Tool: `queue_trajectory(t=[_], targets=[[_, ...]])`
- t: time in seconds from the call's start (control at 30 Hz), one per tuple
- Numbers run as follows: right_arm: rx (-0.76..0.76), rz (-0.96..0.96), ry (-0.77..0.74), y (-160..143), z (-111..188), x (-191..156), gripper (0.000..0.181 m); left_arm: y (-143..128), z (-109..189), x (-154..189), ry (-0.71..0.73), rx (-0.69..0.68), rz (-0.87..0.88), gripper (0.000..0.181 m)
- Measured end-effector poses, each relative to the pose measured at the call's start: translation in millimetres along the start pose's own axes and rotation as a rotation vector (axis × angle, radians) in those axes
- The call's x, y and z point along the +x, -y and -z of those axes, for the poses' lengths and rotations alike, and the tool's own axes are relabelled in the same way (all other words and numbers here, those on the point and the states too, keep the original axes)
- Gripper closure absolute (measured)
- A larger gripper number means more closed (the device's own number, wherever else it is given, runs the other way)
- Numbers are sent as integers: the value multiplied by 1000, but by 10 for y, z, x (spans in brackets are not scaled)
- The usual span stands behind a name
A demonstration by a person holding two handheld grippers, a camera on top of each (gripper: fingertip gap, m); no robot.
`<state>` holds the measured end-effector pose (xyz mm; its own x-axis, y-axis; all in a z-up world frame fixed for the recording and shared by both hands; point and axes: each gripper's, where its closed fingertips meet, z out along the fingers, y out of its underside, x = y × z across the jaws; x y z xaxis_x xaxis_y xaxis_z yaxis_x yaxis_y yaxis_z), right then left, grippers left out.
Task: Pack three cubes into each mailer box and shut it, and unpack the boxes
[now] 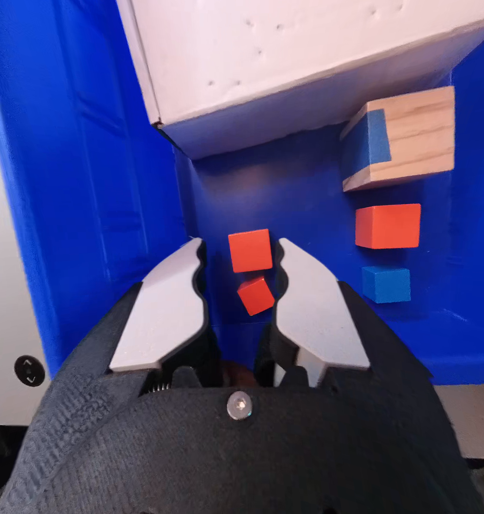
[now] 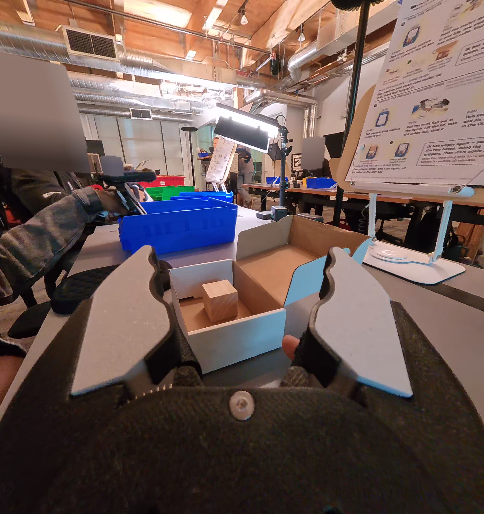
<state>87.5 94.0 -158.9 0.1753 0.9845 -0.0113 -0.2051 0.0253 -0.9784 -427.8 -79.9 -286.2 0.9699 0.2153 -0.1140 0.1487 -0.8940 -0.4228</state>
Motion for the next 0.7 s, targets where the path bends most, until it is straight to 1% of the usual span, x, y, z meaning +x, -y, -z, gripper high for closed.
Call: queue_trajectory(t=[0.1,0.17,0.23,0.27,0.3,0.37,0.4,0.5,0.53,0.6,0.63,0.7], targets=[[-2,3,1,-3,-4,-4,69,-36,-23,41,-40,-7,-36,152],[-3,2,2,-4,-5,-5,69,-18,28,80,-83,23,-38,153],[-5,8,3,-8,-11,-13,69,149,170,139,-119,168,-28,153],[-8,19,3,-14,-19,-22,68,285,299,226,-163,282,-39,153],[-14,39,3,-24,-29,-35,67,449,477,353,-216,430,-58,153],[-34,97,5,-54,-57,-74,65,754,942,724,-389,731,-50,153],[-43,134,7,-68,-73,-97,64,844,1172,953,-495,848,-51,154],[-55,254,6,-86,-107,-165,62,954,1669,1690,-767,1068,-77,154],[-50,294,2,-76,-114,-183,61,969,1792,1954,-865,1116,-75,153],[-17,379,-9,-16,-120,-225,62,996,1988,2476,-1084,1168,-35,153],[5,419,-11,22,-119,-254,63,1001,2062,2740,-1212,1166,-7,154],[48,498,-16,93,-114,-321,67,1017,2147,3230,-1450,1069,51,154]])
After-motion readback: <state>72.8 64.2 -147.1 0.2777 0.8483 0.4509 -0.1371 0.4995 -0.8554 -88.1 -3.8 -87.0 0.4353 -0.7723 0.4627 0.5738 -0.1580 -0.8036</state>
